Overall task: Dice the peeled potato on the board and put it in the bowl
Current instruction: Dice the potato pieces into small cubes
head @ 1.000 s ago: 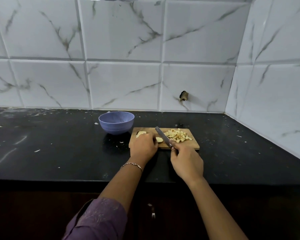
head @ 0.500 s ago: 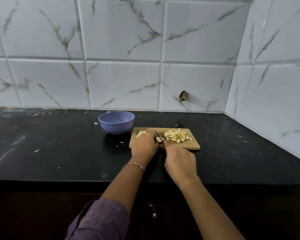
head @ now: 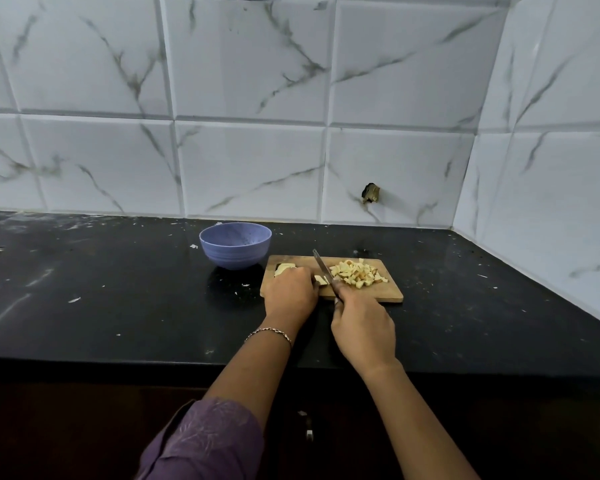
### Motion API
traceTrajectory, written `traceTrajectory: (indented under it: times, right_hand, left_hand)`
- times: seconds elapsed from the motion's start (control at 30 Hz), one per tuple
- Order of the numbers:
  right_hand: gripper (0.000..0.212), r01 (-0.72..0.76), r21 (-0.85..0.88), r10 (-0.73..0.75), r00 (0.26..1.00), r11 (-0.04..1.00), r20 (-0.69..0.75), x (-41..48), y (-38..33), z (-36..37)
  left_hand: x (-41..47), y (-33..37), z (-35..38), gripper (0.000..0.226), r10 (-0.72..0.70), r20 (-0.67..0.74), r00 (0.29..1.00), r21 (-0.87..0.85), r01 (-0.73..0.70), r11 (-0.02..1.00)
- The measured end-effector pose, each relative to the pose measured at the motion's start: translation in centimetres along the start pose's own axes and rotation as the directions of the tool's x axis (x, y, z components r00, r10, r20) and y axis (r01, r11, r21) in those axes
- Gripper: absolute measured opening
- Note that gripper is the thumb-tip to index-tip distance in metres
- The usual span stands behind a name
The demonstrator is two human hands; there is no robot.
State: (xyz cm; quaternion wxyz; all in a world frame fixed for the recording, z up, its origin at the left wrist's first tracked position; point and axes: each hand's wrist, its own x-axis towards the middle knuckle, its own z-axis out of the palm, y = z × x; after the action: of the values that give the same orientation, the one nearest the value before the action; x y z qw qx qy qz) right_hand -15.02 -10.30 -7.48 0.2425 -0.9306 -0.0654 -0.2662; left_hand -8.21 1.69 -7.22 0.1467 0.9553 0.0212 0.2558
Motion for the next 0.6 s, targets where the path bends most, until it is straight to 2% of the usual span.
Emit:
traceTrajectory:
  times: [0.33, 0.5, 0.6]
  right_hand:
    - [0.042, 0.062, -0.047, -0.059, 0.996, 0.997, 0.070, 0.1, 0.1, -0.1]
    - [0.033, 0.102, -0.075, -0.090, 0.986, 0.992, 0.142, 1.6, 0.0, 0.0]
    - [0.031, 0.114, -0.104, -0.100, 0.986, 0.988, 0.135, 1.8, -0.1, 0.2]
  left_hand:
    - [0.0, -0.1, 0.1, 0.024, 0.011, 0.001, 1.000, -0.006, -0.011, 1.000]
    - [-0.1, -0.1, 0.0, 0.024, 0.025, -0.005, 1.000, -0.012, -0.025, 1.000]
    - [-0.2, -0.2, 0.1, 0.022, 0.024, 0.000, 1.000, -0.022, -0.024, 0.999]
